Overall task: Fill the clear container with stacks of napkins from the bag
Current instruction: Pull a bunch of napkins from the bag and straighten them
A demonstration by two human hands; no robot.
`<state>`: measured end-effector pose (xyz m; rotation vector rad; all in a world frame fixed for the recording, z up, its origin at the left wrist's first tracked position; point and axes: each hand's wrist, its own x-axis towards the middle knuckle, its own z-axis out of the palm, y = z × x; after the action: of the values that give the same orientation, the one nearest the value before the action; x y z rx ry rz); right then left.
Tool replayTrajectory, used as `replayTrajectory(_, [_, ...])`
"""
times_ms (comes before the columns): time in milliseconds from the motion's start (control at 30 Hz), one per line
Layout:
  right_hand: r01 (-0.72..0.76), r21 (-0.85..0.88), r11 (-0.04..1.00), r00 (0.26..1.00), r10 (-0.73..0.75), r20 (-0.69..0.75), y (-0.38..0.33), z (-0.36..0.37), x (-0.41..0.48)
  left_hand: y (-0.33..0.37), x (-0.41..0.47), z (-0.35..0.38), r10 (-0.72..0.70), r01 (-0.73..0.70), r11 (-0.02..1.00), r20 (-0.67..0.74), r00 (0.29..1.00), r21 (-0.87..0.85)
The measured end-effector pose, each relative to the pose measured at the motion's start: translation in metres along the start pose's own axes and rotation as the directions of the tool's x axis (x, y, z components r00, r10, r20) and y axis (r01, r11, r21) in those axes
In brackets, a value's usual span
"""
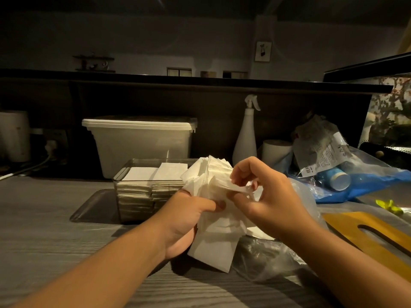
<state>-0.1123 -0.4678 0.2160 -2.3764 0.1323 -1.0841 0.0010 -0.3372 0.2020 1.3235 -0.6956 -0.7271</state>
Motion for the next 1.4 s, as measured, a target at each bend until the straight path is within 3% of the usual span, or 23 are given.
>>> replayTrajectory(300, [-0.121, 0.170, 0.978, 0.988, 0.135, -0.071, 0.007, -0.004, 0.005, 0.008, -0.005, -0.001, -0.073, 0.083, 0.984, 0.071, 0.995, -0.159])
replayTrajectory(433, [-0.106, 0.331, 0.938, 0.994, 0.094, 0.052, 0.002, -0.009, 0.006, 0.007, -0.004, -0.002, -0.090, 0.099, 0.981, 0.058, 0.994, -0.164])
replayTrajectory(567, [-0.153, 0.226, 0.962, 0.987, 0.140, 0.073, 0.001, -0.001, 0.004, 0.010, -0.007, 0.000, -0.058, 0.073, 0.980, 0.086, 0.995, -0.185])
replayTrajectory(800, [-0.167, 0.207, 0.964, 0.985, 0.170, 0.003, 0.002, 0.000, 0.005, 0.010, -0.009, 0.002, -0.006, 0.028, 0.993, 0.189, 0.982, -0.115])
replayTrajectory(933, [-0.123, 0.081, 0.989, 0.992, 0.125, -0.018, 0.003, 0.002, 0.004, 0.002, -0.006, 0.000, -0.012, 0.013, 1.000, 0.112, 0.994, -0.010])
replayTrajectory(1100, [-0.059, -0.082, 0.995, 0.998, 0.060, 0.012, 0.003, 0.003, 0.003, 0.001, -0.004, 0.002, -0.027, 0.029, 0.999, 0.064, 0.998, -0.022])
replayTrajectory(1400, [0.029, -0.147, 0.989, 1.000, -0.027, 0.013, 0.003, 0.002, 0.002, 0.003, -0.005, 0.005, -0.008, 0.009, 0.999, 0.023, 1.000, -0.045])
